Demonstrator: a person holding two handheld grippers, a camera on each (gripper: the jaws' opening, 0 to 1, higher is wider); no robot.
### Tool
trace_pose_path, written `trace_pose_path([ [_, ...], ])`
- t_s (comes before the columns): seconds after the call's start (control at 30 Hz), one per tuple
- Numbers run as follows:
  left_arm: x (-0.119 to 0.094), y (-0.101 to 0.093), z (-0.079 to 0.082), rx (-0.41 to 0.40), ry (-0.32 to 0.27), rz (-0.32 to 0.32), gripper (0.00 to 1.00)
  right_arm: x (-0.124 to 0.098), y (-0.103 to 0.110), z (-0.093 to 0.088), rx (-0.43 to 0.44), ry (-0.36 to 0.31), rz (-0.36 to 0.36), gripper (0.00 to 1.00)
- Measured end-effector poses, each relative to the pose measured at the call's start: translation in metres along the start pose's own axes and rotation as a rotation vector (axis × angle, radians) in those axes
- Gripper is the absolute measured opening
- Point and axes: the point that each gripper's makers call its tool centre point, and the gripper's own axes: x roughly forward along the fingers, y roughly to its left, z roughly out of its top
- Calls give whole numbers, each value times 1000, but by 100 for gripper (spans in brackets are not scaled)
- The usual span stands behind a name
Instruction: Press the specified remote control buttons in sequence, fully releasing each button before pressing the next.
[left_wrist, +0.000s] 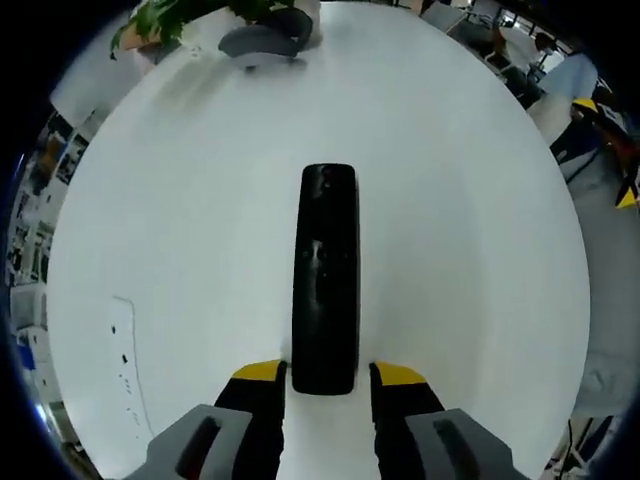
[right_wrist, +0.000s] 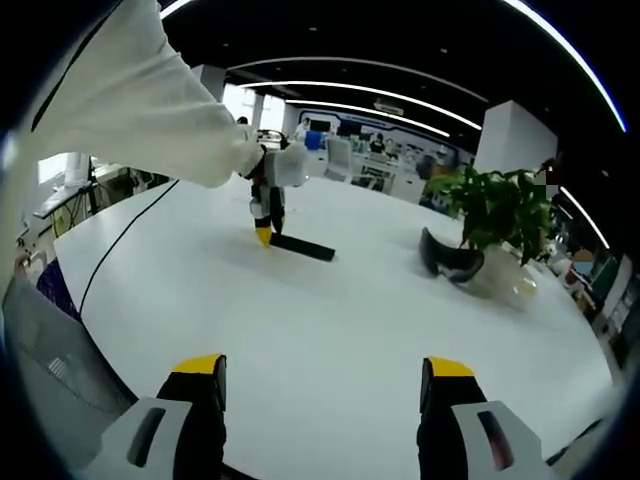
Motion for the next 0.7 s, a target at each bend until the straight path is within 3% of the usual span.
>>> trace_pose_path([
  [0.23, -1, -1, -3, -120, -4, 34, 23, 0, 1, 2, -1, -11, 2, 79],
  [0.7, -1, -14, -5, -123, 78, 48, 23, -1, 0, 6, 9, -32, 0, 78],
])
